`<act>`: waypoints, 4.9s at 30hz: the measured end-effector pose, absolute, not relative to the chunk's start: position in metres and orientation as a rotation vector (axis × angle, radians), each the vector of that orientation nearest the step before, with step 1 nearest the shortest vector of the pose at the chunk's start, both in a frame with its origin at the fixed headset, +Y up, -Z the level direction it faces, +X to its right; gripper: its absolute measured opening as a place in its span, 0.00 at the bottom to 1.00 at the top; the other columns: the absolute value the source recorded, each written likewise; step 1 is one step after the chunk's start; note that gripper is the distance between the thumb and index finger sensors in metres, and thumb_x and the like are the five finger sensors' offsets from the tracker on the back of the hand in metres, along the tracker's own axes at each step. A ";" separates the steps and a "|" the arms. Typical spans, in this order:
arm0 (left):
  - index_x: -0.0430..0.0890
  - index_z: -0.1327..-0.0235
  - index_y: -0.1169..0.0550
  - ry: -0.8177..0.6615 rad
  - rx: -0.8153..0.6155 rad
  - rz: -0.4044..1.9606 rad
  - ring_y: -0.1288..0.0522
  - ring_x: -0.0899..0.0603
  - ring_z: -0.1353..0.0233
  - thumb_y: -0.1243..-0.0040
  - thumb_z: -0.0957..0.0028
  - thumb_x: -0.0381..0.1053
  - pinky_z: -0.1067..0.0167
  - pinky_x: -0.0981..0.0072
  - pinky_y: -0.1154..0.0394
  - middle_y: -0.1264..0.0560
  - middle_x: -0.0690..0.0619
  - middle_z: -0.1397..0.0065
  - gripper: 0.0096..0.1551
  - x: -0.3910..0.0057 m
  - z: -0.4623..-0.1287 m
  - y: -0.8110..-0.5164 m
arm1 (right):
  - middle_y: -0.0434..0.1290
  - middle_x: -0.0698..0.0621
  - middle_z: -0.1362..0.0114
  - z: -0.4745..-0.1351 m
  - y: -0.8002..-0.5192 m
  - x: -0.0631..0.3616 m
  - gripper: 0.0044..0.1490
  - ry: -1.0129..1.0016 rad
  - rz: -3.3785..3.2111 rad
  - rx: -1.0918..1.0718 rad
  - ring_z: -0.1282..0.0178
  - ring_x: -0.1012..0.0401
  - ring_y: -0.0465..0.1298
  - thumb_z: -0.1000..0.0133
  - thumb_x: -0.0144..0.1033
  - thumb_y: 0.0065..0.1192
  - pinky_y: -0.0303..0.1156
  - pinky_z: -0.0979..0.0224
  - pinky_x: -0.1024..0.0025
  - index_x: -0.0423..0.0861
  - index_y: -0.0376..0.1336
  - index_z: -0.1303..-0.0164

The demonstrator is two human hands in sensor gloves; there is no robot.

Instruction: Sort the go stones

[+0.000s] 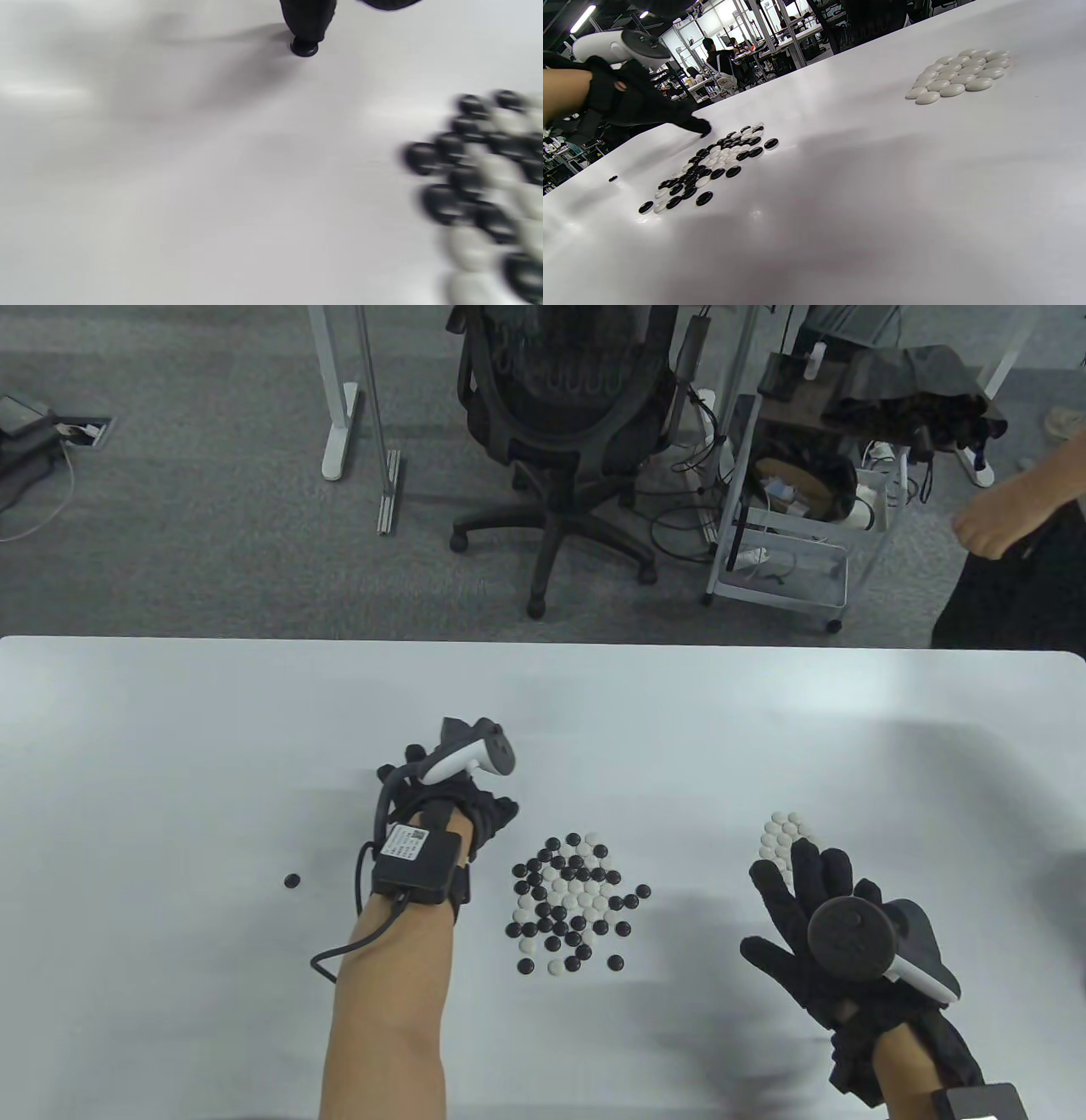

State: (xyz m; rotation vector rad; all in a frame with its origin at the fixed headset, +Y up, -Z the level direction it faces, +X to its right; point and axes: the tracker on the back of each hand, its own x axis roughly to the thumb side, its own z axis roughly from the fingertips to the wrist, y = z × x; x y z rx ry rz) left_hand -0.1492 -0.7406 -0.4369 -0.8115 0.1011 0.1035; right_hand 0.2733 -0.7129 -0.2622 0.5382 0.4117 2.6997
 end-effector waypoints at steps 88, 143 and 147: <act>0.55 0.17 0.32 0.078 -0.845 0.017 0.83 0.24 0.26 0.71 0.43 0.62 0.41 0.15 0.79 0.79 0.39 0.17 0.40 -0.175 -0.420 -0.735 | 0.19 0.29 0.21 -0.260 -0.707 0.279 0.52 0.435 2.697 0.511 0.28 0.29 0.20 0.39 0.58 0.39 0.23 0.39 0.20 0.42 0.29 0.15; 0.57 0.14 0.41 -0.623 -0.800 -0.126 0.82 0.23 0.28 0.69 0.41 0.61 0.42 0.15 0.77 0.77 0.33 0.18 0.38 0.021 -0.351 -0.723 | 0.19 0.29 0.22 -0.259 -0.708 0.274 0.53 0.471 2.712 0.510 0.28 0.30 0.19 0.39 0.58 0.38 0.23 0.39 0.21 0.42 0.29 0.16; 0.57 0.13 0.44 -0.643 -0.810 -0.182 0.83 0.23 0.29 0.69 0.41 0.62 0.42 0.15 0.78 0.79 0.33 0.20 0.39 0.041 -0.351 -0.740 | 0.19 0.29 0.22 -0.259 -0.709 0.275 0.53 0.476 2.706 0.506 0.28 0.29 0.19 0.39 0.58 0.38 0.23 0.39 0.21 0.42 0.29 0.16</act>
